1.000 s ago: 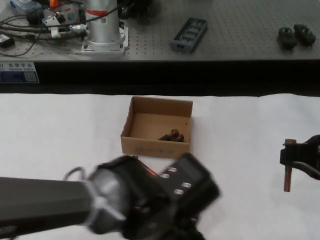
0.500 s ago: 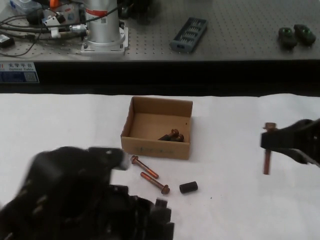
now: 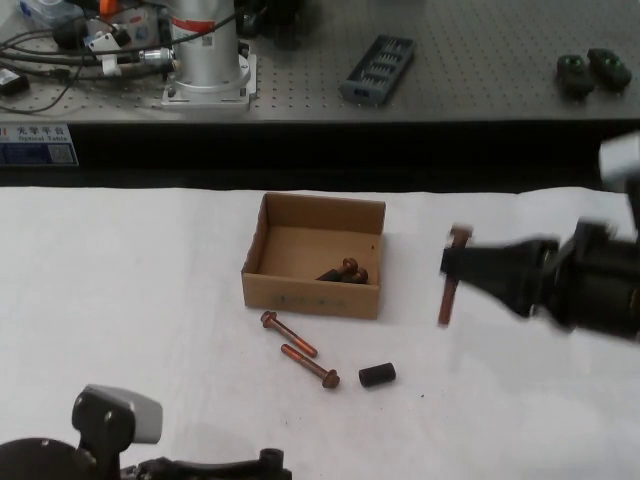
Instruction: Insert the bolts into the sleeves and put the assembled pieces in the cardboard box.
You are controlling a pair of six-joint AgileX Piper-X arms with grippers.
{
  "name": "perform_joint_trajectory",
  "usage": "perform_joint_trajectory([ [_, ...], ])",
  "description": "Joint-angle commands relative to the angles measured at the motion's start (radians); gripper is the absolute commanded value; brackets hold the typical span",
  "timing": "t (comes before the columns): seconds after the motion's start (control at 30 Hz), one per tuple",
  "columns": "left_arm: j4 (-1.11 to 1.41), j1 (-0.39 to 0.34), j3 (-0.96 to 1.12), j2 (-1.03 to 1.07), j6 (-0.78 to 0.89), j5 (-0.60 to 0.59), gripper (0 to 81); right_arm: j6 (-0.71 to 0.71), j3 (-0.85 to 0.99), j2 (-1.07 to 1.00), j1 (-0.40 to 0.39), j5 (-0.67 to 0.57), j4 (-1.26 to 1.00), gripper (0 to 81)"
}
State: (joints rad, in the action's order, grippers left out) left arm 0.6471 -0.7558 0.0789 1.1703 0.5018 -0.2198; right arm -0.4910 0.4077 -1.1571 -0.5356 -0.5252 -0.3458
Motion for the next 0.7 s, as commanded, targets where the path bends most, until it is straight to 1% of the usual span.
perform_joint_trajectory([
  [0.0,0.041,0.004,0.0,0.012,-0.02,0.012,14.9,-0.053,-0.034,-0.007,-0.026,-0.016,-0.093,4.3],
  [0.1,0.065,0.004,0.003,0.059,-0.051,0.007,14.9,-0.072,-0.057,-0.022,-0.073,-0.008,-0.126,4.3],
  [0.23,0.157,0.004,0.005,0.158,-0.059,-0.064,14.9,-0.07,-0.058,-0.044,-0.135,-0.006,-0.141,4.3],
  [0.37,0.225,0.004,0.029,0.251,-0.111,-0.14,14.9,-0.046,-0.058,-0.061,-0.184,-0.009,-0.139,4.3],
  [0.47,0.224,0.004,0.061,0.292,-0.163,-0.185,14.9,-0.036,-0.058,-0.071,-0.202,-0.009,-0.139,4.3],
  [0.67,0.224,0.004,0.096,0.313,-0.25,-0.185,14.9,-0.017,-0.058,-0.071,-0.205,-0.035,-0.132,4.3],
])
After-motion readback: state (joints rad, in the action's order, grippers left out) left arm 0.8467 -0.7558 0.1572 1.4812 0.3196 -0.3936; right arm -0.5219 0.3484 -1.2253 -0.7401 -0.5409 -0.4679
